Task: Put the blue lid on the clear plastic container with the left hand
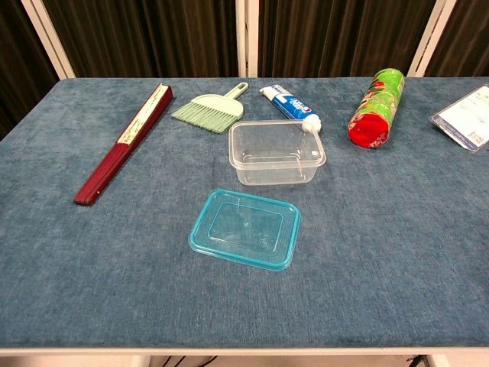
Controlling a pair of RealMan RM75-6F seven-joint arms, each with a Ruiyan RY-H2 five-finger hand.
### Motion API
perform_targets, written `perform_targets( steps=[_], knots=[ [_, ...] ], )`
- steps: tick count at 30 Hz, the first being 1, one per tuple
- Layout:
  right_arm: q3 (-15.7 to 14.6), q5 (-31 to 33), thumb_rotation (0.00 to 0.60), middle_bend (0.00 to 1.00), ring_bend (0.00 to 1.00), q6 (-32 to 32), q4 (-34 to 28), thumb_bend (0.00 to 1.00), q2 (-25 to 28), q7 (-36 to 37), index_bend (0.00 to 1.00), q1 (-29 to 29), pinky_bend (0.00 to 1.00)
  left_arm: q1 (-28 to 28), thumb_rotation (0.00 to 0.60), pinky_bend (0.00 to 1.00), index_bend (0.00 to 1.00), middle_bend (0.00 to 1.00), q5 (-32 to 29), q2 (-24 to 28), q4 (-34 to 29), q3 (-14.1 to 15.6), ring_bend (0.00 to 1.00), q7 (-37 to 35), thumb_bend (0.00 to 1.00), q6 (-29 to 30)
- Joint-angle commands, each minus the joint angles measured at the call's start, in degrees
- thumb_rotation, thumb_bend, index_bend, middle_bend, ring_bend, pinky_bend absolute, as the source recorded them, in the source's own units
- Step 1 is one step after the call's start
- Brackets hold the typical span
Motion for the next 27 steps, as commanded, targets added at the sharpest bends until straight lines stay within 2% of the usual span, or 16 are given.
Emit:
perform_targets(
  steps=[1,9,13,19,27],
  knots=[
    [-0.08,-0.04,0.6,0.16,0.0,-0.39,-0.09,0.07,-0.03,-0.26,0.0,0.22,0.06,-0.18,0.6,0.03,0.13,0.04,-0.39,-0.17,0.3,0.07,0.0,-0.19,0.0,-0.72],
    [-0.61,-3.44,0.6,0.19,0.0,0.06,-1.5,0.09,0.17,1.69,0.0,1.18,0.07,-0.28,0.6,0.03,0.13,0.04,-0.37,-0.24,0.52,-0.26,0.0,-0.44,0.0,-0.55],
    [-1.94,-8.88,0.6,0.29,0.0,-0.03,-2.74,0.11,0.72,5.48,0.0,2.86,0.05,-0.39,0.6,0.03,0.13,0.04,-0.16,0.01,0.04,-0.24,0.0,-0.07,0.0,-0.62],
    [-4.52,-15.35,0.6,0.31,0.0,-8.89,-4.06,0.14,-1.93,4.97,0.0,9.13,0.0,-0.35,0.6,0.03,0.13,0.04,0.59,-0.12,-0.48,-0.04,0.0,0.28,0.0,-0.25],
    [-4.74,-14.6,0.6,0.28,0.0,-22.13,-1.67,0.15,-10.3,3.27,0.0,17.28,0.0,-0.11,0.6,0.03,0.13,0.04,0.65,-0.72,-0.32,0.08,0.0,0.36,0.0,0.03]
  ],
)
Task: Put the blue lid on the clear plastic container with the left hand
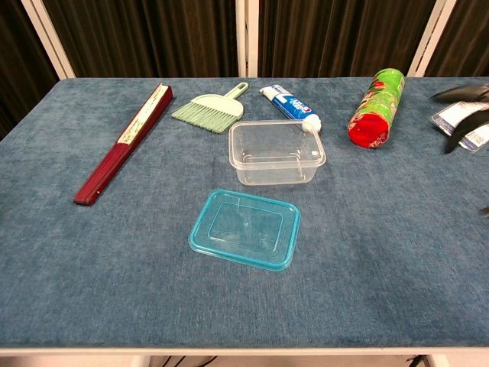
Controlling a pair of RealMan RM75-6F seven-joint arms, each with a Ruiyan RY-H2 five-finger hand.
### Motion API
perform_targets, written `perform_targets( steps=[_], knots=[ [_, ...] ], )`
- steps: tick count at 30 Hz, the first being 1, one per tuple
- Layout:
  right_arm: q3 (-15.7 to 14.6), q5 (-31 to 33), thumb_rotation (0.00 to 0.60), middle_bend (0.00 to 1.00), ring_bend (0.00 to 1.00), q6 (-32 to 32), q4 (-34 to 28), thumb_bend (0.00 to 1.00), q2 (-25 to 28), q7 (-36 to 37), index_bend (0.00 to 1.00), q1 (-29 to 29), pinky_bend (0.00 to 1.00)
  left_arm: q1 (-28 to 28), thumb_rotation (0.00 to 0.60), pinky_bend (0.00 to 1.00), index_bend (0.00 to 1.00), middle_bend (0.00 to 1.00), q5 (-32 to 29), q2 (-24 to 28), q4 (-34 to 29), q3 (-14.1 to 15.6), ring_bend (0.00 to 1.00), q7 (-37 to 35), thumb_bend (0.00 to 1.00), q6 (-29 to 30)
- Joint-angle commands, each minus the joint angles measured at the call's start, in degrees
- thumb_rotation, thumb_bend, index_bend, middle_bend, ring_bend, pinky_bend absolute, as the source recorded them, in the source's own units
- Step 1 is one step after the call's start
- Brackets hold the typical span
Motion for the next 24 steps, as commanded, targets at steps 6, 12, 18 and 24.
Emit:
perform_targets(
  steps=[6,12,18,24],
  knots=[
    [-0.22,1.78,0.6,0.25,0.0,-10.13,3.19,0.15,-9.39,-3.52,0.0,7.21,0.0,0.07,0.6,0.03,0.13,0.04,-0.18,-0.42,0.7,0.22,0.0,-0.59,0.0,-0.41],
    [0.29,3.78,0.6,0.26,0.0,-13.96,5.27,0.15,-13.55,-6.89,0.0,10.0,0.0,0.28,0.6,0.03,0.13,0.04,0.09,-0.69,1.24,0.29,0.0,-1.28,0.0,-0.04],
    [2.25,6.65,0.6,0.25,0.0,-16.17,7.08,0.14,-17.14,-7.82,0.0,12.72,0.0,0.29,0.6,0.03,0.13,0.04,-0.21,-0.95,1.97,0.25,0.0,-2.03,0.0,-0.34],
    [6.08,10.27,0.6,0.24,0.0,-20.84,8.92,0.13,-21.03,-11.75,0.0,17.75,0.0,0.01,0.6,0.03,0.13,0.04,0.08,-1.03,2.42,0.01,0.0,-2.57,0.0,-0.36]
  ],
)
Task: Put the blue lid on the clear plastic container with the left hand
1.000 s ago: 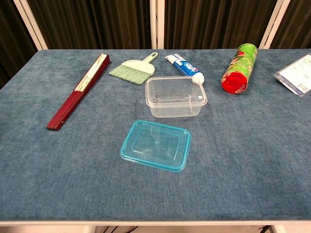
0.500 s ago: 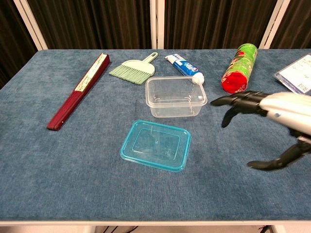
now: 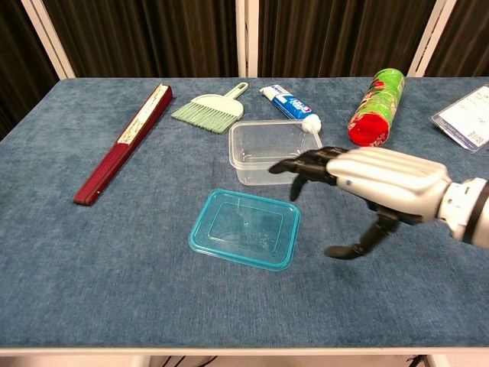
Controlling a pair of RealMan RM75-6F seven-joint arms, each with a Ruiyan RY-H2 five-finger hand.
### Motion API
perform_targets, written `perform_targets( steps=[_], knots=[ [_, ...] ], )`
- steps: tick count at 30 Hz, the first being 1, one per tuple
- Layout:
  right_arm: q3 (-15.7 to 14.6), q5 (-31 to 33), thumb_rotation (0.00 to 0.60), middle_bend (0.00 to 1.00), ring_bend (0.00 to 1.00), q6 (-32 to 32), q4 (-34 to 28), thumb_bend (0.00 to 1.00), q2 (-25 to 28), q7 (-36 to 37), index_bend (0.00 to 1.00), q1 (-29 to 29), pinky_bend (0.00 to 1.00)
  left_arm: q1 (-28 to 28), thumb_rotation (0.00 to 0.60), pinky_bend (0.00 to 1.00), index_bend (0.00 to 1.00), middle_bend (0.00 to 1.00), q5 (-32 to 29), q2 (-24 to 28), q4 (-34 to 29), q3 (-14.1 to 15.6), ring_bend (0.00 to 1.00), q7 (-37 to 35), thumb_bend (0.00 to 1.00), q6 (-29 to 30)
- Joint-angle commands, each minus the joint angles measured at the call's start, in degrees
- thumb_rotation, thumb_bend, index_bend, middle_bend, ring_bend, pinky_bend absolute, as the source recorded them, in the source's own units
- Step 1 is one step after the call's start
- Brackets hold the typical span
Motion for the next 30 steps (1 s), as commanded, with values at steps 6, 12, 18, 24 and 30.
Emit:
perform_targets(
  steps=[6,12,18,24,30],
  knots=[
    [6.12,7.94,0.6,0.22,0.0,-8.14,4.77,0.13,-7.17,-6.76,0.0,7.87,0.0,0.44,0.6,0.03,0.13,0.04,-0.15,-0.14,0.45,0.19,0.0,-0.59,0.0,0.33],
    [9.66,13.17,0.6,0.23,0.0,-10.93,10.05,0.12,-11.48,-9.87,0.0,12.48,0.0,1.07,0.6,0.03,0.13,0.04,-0.44,-0.22,0.93,0.34,0.0,-1.37,0.0,0.83],
    [11.19,16.59,0.6,0.23,0.0,-12.52,12.29,0.12,-13.14,-10.33,0.0,15.67,0.0,1.06,0.6,0.03,0.13,0.04,-0.7,-0.41,1.44,0.37,0.0,-1.86,0.0,0.37],
    [7.71,11.5,0.6,0.23,0.0,-6.67,5.44,0.12,-7.67,-6.23,0.0,13.31,0.0,0.08,0.6,0.03,0.13,0.04,-0.37,0.17,1.3,0.0,0.0,-2.47,0.0,-0.77],
    [2.53,4.61,0.6,0.21,0.0,8.81,-2.93,0.12,4.19,-3.29,0.0,4.3,0.0,-4.96,0.6,0.04,0.14,0.04,3.37,2.14,-3.21,0.0,0.0,0.08,0.0,-6.53]
  ],
)
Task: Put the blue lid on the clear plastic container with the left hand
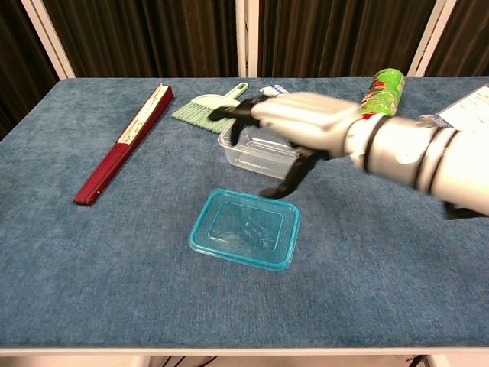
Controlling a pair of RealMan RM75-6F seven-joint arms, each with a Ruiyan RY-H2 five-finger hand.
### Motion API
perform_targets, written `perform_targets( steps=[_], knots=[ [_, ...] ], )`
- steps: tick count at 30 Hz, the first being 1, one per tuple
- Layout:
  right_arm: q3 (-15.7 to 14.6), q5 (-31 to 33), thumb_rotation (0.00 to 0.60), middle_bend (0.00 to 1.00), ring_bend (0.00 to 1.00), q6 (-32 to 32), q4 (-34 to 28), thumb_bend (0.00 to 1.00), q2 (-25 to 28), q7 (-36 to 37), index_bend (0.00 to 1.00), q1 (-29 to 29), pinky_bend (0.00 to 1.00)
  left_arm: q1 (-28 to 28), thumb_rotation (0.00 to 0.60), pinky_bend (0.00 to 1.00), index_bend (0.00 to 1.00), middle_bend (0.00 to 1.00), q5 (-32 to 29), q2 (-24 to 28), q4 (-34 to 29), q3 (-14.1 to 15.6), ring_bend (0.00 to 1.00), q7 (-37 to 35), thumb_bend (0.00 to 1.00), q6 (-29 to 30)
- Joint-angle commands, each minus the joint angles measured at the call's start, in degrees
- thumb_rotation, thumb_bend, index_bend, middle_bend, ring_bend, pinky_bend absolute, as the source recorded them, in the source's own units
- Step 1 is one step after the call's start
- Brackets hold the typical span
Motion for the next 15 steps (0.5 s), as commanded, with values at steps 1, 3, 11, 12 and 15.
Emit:
perform_targets(
  steps=[1,3,11,12,15],
  knots=[
    [-4.32,-5.44,0.6,0.21,0.0,13.53,-6.15,0.12,9.82,2.77,0.0,-8.44,0.0,-4.14,0.6,0.04,0.15,0.04,2.96,1.49,-4.48,0.0,0.0,2.99,0.0,-4.84],
    [-5.06,-5.61,0.6,0.2,0.0,19.59,-7.07,0.12,13.54,3.81,0.0,-12.47,0.0,-7.66,0.6,0.05,0.16,0.04,4.64,2.05,-8.02,-0.26,0.0,6.03,0.0,-9.3],
    [-6.66,-3.3,0.6,0.19,0.0,34.2,-8.92,0.12,24.19,7.03,0.0,-24.37,0.0,-22.32,0.6,0.06,0.17,0.07,-0.5,-4.57,-14.45,-4.85,0.0,16.97,0.0,-28.87],
    [-6.79,-3.3,0.6,0.19,0.0,35.39,-8.57,0.12,24.56,7.74,0.0,-25.32,0.0,-23.65,0.6,0.06,0.17,0.07,-3.0,-5.52,-14.6,-5.31,0.0,18.87,0.0,-31.07],
    [-7.0,-3.49,0.6,0.19,0.0,39.07,-6.83,0.12,24.79,10.04,0.0,-28.08,0.0,-27.58,0.6,0.05,0.17,0.07,-11.34,-8.92,-15.22,-6.56,0.0,24.83,0.0,-35.89]
  ],
)
